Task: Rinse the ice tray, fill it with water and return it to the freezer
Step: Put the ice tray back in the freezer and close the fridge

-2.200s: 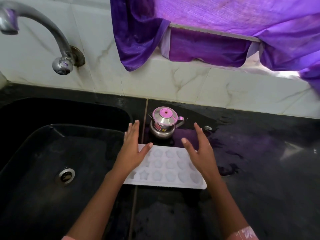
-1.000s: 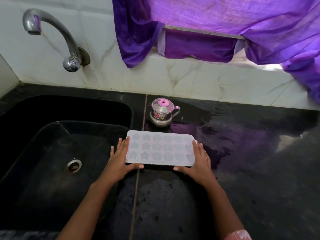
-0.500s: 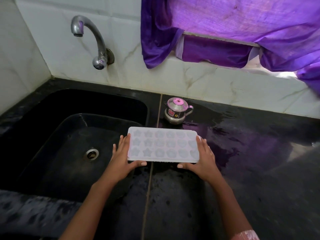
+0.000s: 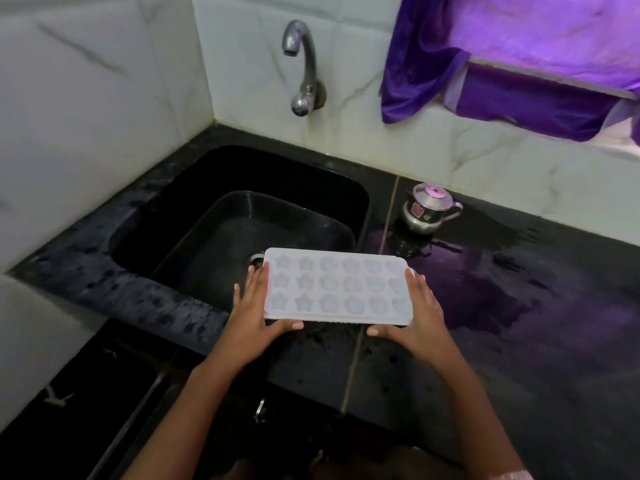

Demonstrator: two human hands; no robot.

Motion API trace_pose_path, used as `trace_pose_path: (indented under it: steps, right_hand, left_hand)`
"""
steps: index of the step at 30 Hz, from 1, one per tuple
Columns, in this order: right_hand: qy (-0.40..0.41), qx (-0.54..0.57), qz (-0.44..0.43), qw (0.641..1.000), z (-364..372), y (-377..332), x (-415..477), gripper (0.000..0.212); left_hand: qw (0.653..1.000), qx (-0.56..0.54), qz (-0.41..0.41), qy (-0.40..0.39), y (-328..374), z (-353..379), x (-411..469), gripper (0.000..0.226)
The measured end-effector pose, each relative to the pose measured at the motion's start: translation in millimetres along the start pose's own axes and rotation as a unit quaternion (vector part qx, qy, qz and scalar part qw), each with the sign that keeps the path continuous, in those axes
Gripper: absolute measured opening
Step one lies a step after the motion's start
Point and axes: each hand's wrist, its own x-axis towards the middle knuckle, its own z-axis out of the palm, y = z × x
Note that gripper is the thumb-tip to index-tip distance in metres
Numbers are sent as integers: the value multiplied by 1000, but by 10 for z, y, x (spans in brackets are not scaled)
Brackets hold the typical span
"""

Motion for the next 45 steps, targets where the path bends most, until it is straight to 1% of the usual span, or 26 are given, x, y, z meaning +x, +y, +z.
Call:
trace_pose_path:
  steps: [2, 5, 9, 14, 18, 21, 23, 25, 29, 35, 36, 38, 42, 45]
  right_hand:
    - [-8, 5, -18, 1000, 71, -104, -55, 134]
    - [-46, 8, -39, 998, 163, -269, -131, 137]
    - [-79, 10, -73, 994, 298, -479, -192, 133]
    - [-137, 7, -136, 981, 469, -733, -166, 133]
    - [-188, 9, -189, 964, 619, -914, -130, 132]
    - [-228, 10, -242, 943, 703, -1042, -143, 131]
    - [-248, 9, -272, 930, 744, -1119, -155, 135]
    - [-267, 8, -301, 915, 802, -1180, -172, 132]
    - [-307, 11, -373, 876, 908, -1313, -325, 124]
    - [-381, 5, -412, 827, 1136, -1400, -655, 123]
    - [-396, 2, -423, 815, 1182, -1428, -753, 123]
    - [-414, -1, -429, 803, 1241, -1453, -870, 125]
    - [-451, -12, -447, 773, 1385, -1517, -1168, 130]
    - [-465, -17, -469, 751, 1472, -1559, -1443, 129]
  left_hand:
    - [1000, 1, -12, 12, -55, -91, -154, 117]
    - [999, -3, -30, 32, -114, -206, -406, 115]
    - [995, 4, -69, 68, -187, -340, -758, 113]
    - [983, 8, -122, 139, -220, -432, -1224, 109]
    - [964, 24, -176, 200, -149, -461, -1604, 108]
    - [944, 34, -216, 245, -90, -389, -1907, 115]
    - [929, 31, -245, 276, -44, -322, -2095, 113]
    - [914, 28, -266, 306, 23, -233, -2277, 111]
    - [877, 16, -315, 363, 190, 3, -2628, 108]
    - [823, 32, -386, 415, 397, 297, -3172, 110]
    - [811, 33, -396, 429, 444, 347, -3295, 112]
    - [802, 34, -401, 442, 501, 419, -3433, 113]
    - [763, 27, -428, 484, 652, 585, -3789, 110]
    - [738, 29, -445, 506, 740, 731, -4058, 112]
